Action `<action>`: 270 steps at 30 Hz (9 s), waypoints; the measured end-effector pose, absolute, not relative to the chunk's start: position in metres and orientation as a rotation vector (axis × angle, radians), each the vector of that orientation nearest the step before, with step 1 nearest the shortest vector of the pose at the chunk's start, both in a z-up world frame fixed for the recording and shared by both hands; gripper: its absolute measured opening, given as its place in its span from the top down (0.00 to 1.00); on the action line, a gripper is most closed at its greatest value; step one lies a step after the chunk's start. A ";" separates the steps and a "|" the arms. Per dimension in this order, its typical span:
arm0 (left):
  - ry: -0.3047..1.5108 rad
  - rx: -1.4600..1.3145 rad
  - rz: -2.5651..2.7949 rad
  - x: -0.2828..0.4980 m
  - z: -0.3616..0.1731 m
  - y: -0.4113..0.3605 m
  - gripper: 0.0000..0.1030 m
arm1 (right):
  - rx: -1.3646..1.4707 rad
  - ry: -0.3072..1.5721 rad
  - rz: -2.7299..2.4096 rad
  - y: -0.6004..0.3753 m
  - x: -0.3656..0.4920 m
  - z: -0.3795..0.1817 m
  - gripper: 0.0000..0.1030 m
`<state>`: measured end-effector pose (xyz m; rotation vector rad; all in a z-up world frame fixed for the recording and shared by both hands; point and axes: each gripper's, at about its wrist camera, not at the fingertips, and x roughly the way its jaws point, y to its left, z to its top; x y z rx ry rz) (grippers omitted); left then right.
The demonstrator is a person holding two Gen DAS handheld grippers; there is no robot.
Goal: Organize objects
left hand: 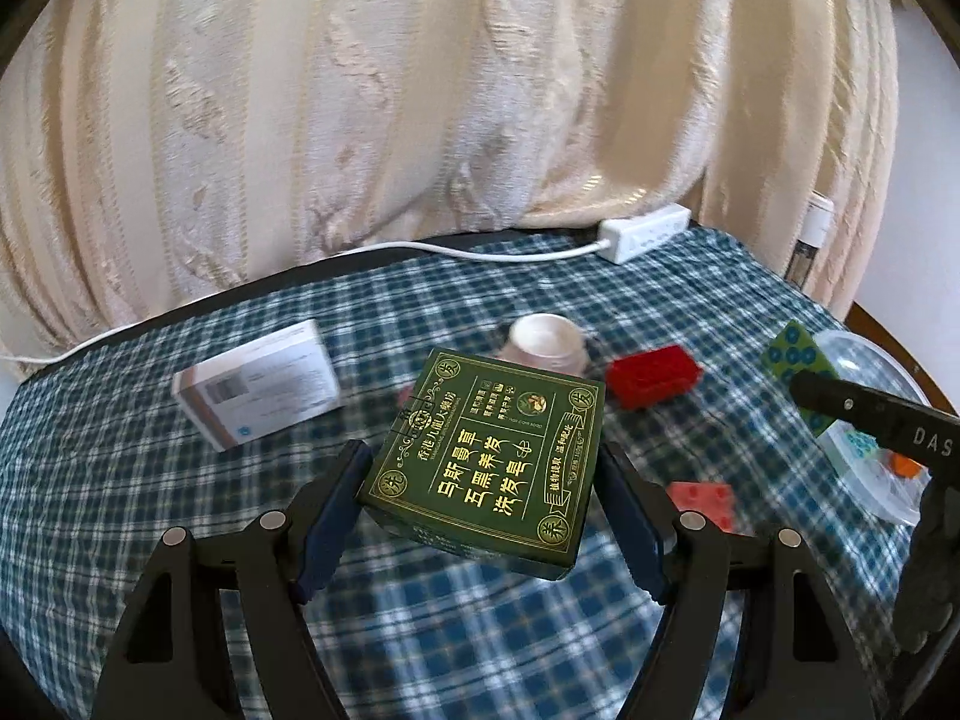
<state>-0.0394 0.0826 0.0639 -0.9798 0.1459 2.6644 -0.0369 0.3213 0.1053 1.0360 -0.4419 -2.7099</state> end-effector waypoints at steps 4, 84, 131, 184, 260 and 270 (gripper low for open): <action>0.169 -0.969 2.632 -0.035 0.064 0.103 0.26 | 1.039 -0.484 -2.761 0.353 -0.024 0.107 0.85; 0.296 -1.025 2.320 -0.041 0.068 0.283 0.23 | 1.074 -0.746 -2.923 0.498 0.019 0.094 0.46; 0.068 -1.156 2.668 -0.096 0.054 0.051 0.23 | 1.196 -0.320 -2.542 0.268 -0.020 0.089 0.44; 0.154 -1.220 2.650 -0.176 0.014 0.075 0.18 | 1.223 -0.248 -2.502 0.238 -0.045 0.064 0.44; 0.147 -1.123 2.674 -0.140 0.060 0.087 0.45 | 1.162 -0.200 -2.540 0.233 -0.045 0.064 0.53; 0.108 -1.077 2.695 -0.114 0.077 0.081 0.45 | 1.129 -0.240 -2.578 0.243 -0.040 0.070 0.56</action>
